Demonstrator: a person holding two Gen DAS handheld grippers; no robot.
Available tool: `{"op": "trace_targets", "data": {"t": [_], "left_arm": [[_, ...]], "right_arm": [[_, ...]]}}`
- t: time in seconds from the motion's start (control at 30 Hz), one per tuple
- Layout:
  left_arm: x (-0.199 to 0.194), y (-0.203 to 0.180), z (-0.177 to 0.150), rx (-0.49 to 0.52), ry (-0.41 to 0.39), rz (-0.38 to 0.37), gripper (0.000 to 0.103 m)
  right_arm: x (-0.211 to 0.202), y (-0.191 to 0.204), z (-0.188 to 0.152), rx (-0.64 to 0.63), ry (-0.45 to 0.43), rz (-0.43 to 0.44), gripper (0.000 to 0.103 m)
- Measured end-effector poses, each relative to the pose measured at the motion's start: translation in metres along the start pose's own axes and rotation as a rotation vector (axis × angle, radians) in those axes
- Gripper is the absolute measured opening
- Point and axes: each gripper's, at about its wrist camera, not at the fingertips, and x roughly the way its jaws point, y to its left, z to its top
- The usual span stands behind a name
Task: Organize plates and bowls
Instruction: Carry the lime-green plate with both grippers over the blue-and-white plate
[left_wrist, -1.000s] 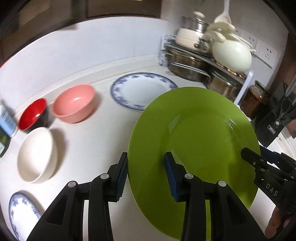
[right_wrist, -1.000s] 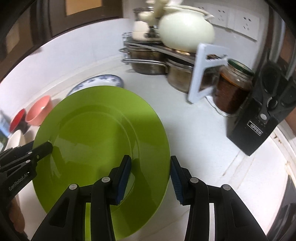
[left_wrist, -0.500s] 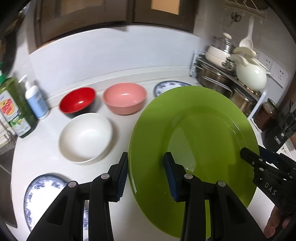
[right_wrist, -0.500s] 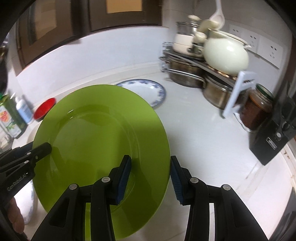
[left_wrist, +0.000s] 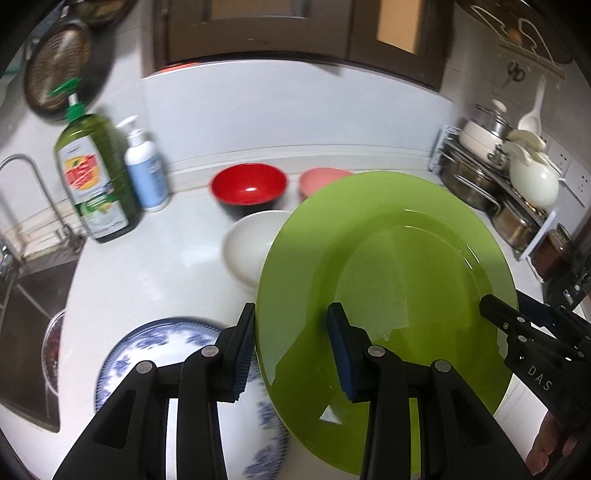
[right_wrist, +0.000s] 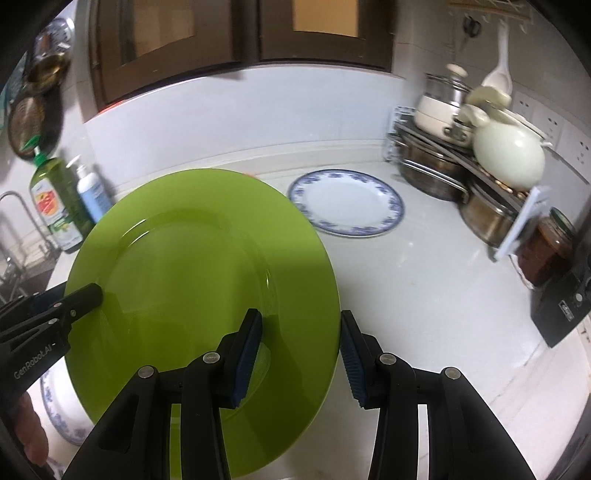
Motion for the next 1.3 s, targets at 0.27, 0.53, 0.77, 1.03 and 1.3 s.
{"op": "trace_targets", "data": {"t": [0.27,0.53,0.77,1.03,1.3], "left_arm": [[-0.016,0.051,-0.013,-0.063,0.004,0.062,0.038],[-0.028,0.099,-0.031,-0.134,0.025,0.117,0.038],[-0.032,0.131,-0.049,-0.19,0.054,0.158,0.038],[-0.026,0.158,-0.068,-0.243,0.113,0.195,0.039],[-0.006,0.175,-0.084,-0.281,0.184,0.208,0.039]], "right_arm": [[-0.003,0.054,-0.002,-0.064,0.003,0.063,0.043],[-0.003,0.103,-0.003,-0.133,0.015,0.122,0.043],[0.0,0.142,-0.011,-0.195,0.036,0.166,0.043],[0.012,0.177,-0.025,-0.25,0.084,0.204,0.043],[0.034,0.199,-0.04,-0.285,0.152,0.229,0.043]]}}
